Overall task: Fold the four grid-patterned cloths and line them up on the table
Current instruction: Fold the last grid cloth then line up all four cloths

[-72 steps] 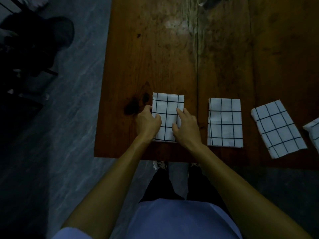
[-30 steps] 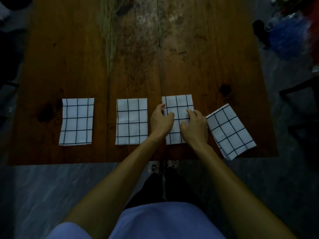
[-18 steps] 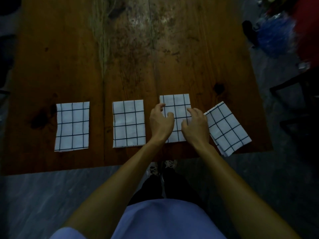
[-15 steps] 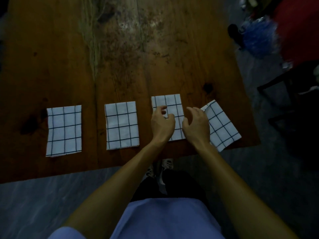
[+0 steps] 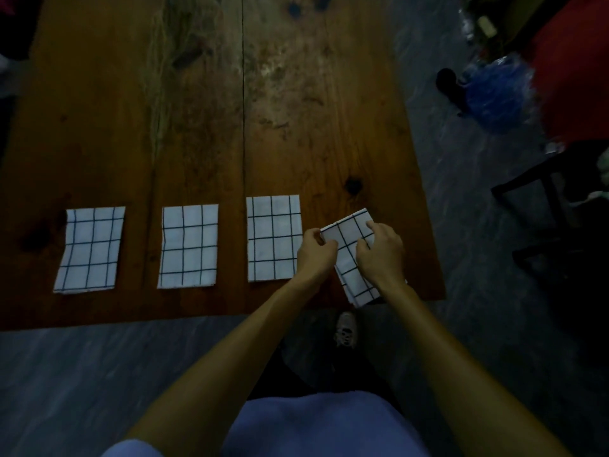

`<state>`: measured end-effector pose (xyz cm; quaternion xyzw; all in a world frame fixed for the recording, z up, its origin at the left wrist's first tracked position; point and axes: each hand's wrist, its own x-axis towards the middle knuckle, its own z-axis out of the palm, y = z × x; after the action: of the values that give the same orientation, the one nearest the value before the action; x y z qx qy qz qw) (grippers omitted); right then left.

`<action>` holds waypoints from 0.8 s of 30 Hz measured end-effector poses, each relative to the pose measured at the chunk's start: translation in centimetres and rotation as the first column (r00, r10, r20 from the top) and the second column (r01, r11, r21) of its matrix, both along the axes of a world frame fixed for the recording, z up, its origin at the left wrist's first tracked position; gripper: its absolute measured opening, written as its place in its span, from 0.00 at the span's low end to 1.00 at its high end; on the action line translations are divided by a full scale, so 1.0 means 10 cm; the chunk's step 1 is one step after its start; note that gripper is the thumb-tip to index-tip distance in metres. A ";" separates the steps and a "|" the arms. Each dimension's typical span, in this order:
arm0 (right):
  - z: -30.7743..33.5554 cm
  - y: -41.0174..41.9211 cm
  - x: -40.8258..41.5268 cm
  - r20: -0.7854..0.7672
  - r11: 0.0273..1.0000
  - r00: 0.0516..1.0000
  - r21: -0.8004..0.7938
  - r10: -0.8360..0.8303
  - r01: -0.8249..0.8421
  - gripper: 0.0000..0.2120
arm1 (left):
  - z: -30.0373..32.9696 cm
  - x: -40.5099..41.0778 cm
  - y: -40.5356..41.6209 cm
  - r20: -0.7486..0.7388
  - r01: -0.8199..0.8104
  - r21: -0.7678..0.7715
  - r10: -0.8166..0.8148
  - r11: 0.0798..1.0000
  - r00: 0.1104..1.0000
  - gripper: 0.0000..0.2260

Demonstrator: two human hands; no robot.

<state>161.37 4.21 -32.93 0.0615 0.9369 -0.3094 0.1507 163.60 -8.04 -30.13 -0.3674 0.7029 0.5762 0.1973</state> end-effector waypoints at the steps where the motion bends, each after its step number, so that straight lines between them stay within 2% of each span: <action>1: -0.02 0.04 0.00 0.019 1.000 0.999 0.010 0.026 -0.026 0.23 | -0.02 -0.02 0.07 0.004 -0.032 -0.009 0.032 0.999 0.999 0.10; 7: -0.06 0.19 -0.04 0.027 0.993 0.993 -0.006 0.115 -0.115 0.24 | -0.03 -0.13 0.37 -0.033 -0.166 -0.060 0.164 0.984 0.986 0.28; 14: -0.12 0.33 -0.30 0.006 0.995 0.996 -0.054 0.083 -0.083 0.25 | -0.01 -0.49 0.50 -0.070 -0.068 -0.090 0.062 0.994 0.996 0.28; 24: -0.16 0.35 -0.37 -0.006 0.998 0.998 0.021 0.063 -0.063 0.25 | -0.01 -0.71 0.51 -0.088 0.044 -0.122 -0.055 0.992 0.995 0.30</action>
<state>157.64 7.68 -34.54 0.0325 0.9420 -0.2950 0.1565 156.46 -2.91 -30.28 -0.3344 0.7533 0.5441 0.1570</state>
